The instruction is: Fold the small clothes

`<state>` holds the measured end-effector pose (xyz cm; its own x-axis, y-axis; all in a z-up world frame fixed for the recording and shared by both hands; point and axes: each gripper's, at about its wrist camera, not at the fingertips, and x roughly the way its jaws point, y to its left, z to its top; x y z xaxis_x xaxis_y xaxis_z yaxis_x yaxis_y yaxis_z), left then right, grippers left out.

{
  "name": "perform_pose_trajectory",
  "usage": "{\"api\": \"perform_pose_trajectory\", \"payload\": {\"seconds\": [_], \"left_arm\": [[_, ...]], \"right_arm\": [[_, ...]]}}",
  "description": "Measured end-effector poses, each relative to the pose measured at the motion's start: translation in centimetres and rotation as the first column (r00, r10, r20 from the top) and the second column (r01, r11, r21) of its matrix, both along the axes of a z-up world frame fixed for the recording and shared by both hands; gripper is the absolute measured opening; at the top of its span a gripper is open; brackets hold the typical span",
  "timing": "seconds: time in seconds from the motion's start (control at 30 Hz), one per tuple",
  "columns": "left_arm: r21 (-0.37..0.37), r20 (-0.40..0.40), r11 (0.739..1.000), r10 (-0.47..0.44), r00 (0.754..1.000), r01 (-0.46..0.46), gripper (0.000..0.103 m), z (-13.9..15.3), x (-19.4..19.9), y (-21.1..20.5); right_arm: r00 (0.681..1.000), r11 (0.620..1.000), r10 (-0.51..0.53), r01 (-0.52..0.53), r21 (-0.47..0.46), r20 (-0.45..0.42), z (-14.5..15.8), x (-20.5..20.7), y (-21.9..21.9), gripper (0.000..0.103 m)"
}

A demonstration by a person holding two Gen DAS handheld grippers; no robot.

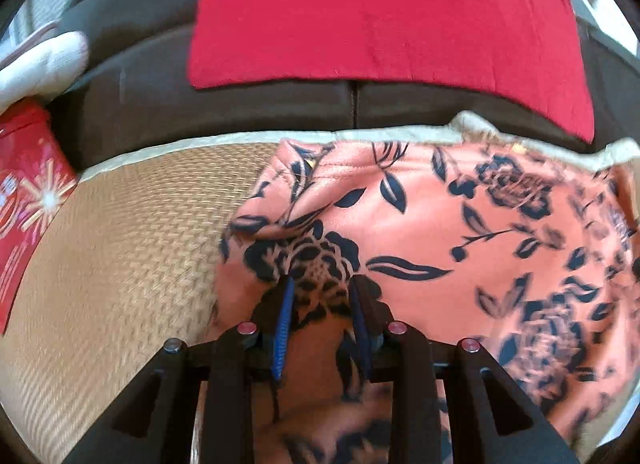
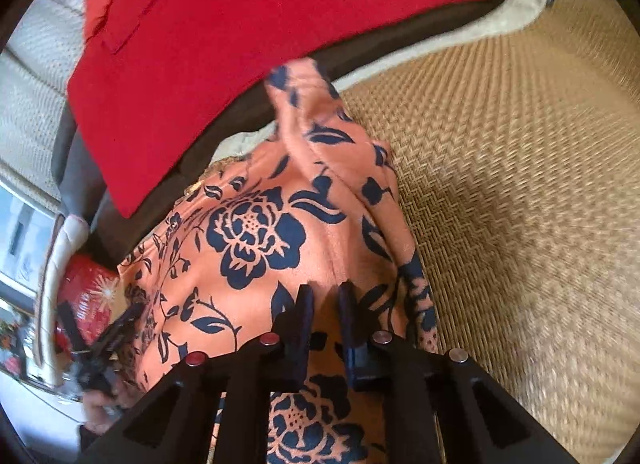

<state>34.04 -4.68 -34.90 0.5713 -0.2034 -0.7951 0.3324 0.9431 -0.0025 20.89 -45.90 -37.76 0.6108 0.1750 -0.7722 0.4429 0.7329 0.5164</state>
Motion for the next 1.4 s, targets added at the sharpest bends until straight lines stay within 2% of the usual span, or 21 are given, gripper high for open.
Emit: {"api": "perform_pose_trajectory", "payload": {"seconds": [0.07, 0.1, 0.17, 0.2, 0.23, 0.37, 0.4, 0.47, 0.5, 0.57, 0.67, 0.77, 0.87, 0.93, 1.03, 1.13, 1.17, 1.23, 1.27, 1.33, 1.4], "left_arm": [[-0.074, 0.03, 0.997, -0.006, 1.0, 0.008, 0.029, 1.9, -1.5, -0.2], [-0.106, 0.053, 0.994, -0.026, 0.998, 0.031, 0.029, 2.8, -2.5, -0.9], [-0.135, 0.092, 0.988, -0.066, 0.994, 0.078, 0.034, 4.0, -4.2, -2.7], [-0.149, 0.097, 0.983, -0.092, 0.991, 0.105, 0.042, 4.2, -5.0, -4.1], [-0.151, 0.084, 0.981, -0.11, 0.99, 0.122, 0.049, 4.1, -4.8, -4.8], [-0.061, -0.062, 0.99, -0.134, 0.989, 0.13, 0.05, 0.5, -4.5, -8.5], [-0.01, -0.103, 0.992, -0.129, 0.986, 0.129, 0.053, -0.9, -4.4, -9.3], [-0.003, -0.081, 0.995, -0.096, 0.992, 0.096, 0.061, -0.6, -4.3, -9.1], [-0.018, -0.104, 0.996, -0.093, 0.99, 0.091, 0.061, -0.5, -4.3, -9.0], [-0.082, -0.118, 0.994, -0.078, 0.99, 0.068, 0.06, 0.8, -4.6, -7.9], [-0.088, -0.067, 0.996, -0.033, 0.997, 0.027, 0.061, 2.6, -5.6, -5.7], [-0.101, 0.005, 0.992, 0.083, 0.997, -0.082, 0.062, 4.8, -6.7, -2.2], [-0.104, 0.021, 0.963, 0.251, 0.968, -0.247, 0.067, 5.5, -7.0, 3.0], [-0.114, 0.013, 0.93, 0.352, 0.936, -0.349, 0.067, 5.2, -7.2, 6.3], [-0.153, 0.009, 0.915, 0.38, 0.925, -0.374, 0.067, 5.4, -7.9, 8.7], [-0.125, 0.017, 0.937, 0.332, 0.943, -0.328, 0.067, 4.9, -7.8, 8.6], [-0.076, 0.01, 0.936, 0.345, 0.939, -0.343, 0.067, 4.3, -7.3, 8.4], [-0.066, -0.035, 0.922, 0.381, 0.924, -0.382, 0.067, 3.3, -6.3, 8.5], [-0.1, -0.082, 0.911, 0.393, 0.916, -0.4, 0.067, 3.1, -6.3, 9.2], [-0.204, -0.181, 0.879, 0.4, 0.899, -0.432, 0.067, 2.8, -6.4, 10.7], [-0.257, -0.214, 0.851, 0.411, 0.886, -0.457, 0.067, 2.9, -6.7, 11.7]], "right_arm": [[0.999, 1.0, -0.022, 0.023, -0.003, 0.05, 1.6, 0.0, 0.5, 0.02], [0.993, 1.0, -0.016, 0.015, 0.011, 0.115, 2.6, 0.3, 0.9, 0.02], [0.984, 1.0, 0.017, -0.015, -0.013, 0.179, 4.1, 1.4, 2.6, 0.02], [0.98, 0.999, 0.04, -0.035, -0.031, 0.192, 4.4, 1.9, 3.3, 0.02], [0.979, 0.998, 0.064, -0.058, -0.036, 0.194, 4.4, 3.0, 4.3, 0.02], [0.986, 0.996, 0.091, -0.094, 0.012, 0.139, 2.2, 7.1, 5.5, 0.02], [0.989, 0.995, 0.095, -0.096, 0.004, 0.113, 1.4, 7.9, 5.8, 0.02], [0.994, 0.994, 0.104, -0.104, 0.016, 0.043, -0.8, 8.6, 6.0, 0.019], [0.994, 0.995, 0.087, -0.089, 0.038, 0.061, -0.7, 8.1, 5.7, 0.019], [0.995, 0.994, 0.08, -0.084, 0.065, 0.063, 0.2, 7.7, 5.5, 0.021], [0.987, 0.993, 0.107, -0.111, 0.03, 0.117, 1.2, 6.6, 6.7, 0.021], [0.978, 0.984, 0.166, -0.173, 0.047, 0.124, 1.4, 5.7, 8.4, 0.021], [0.971, 0.971, 0.237, -0.237, 0.035, 0.015, 0.0, 5.6, 10.6, 0.023], [0.972, 0.972, 0.236, -0.236, -0.018, 0.016, 0.4, 5.2, 11.5, 0.023], [0.967, 0.966, 0.248, -0.251, 0.056, 0.066, 1.6, 4.0, 11.7, 0.024], [0.97, 0.973, 0.212, -0.221, 0.069, 0.119, 2.5, 2.7, 11.3, 0.024], [0.971, 0.975, 0.204, -0.213, 0.068, 0.122, 2.4, 2.6, 11.2, 0.024], [0.978, 0.976, 0.197, -0.202, 0.085, 0.066, 1.0, 2.8, 10.8, 0.025], [0.98, 0.973, 0.198, -0.201, 0.112, 0.037, 0.1, 3.2, 11.0, 0.025], [0.982, 0.97, 0.182, -0.187, 0.157, 0.044, -0.4, 3.0, 10.5, 0.024], [0.979, 0.971, 0.194, -0.201, 0.127, 0.07, 0.5, 3.0, 10.7, 0.026]]}}
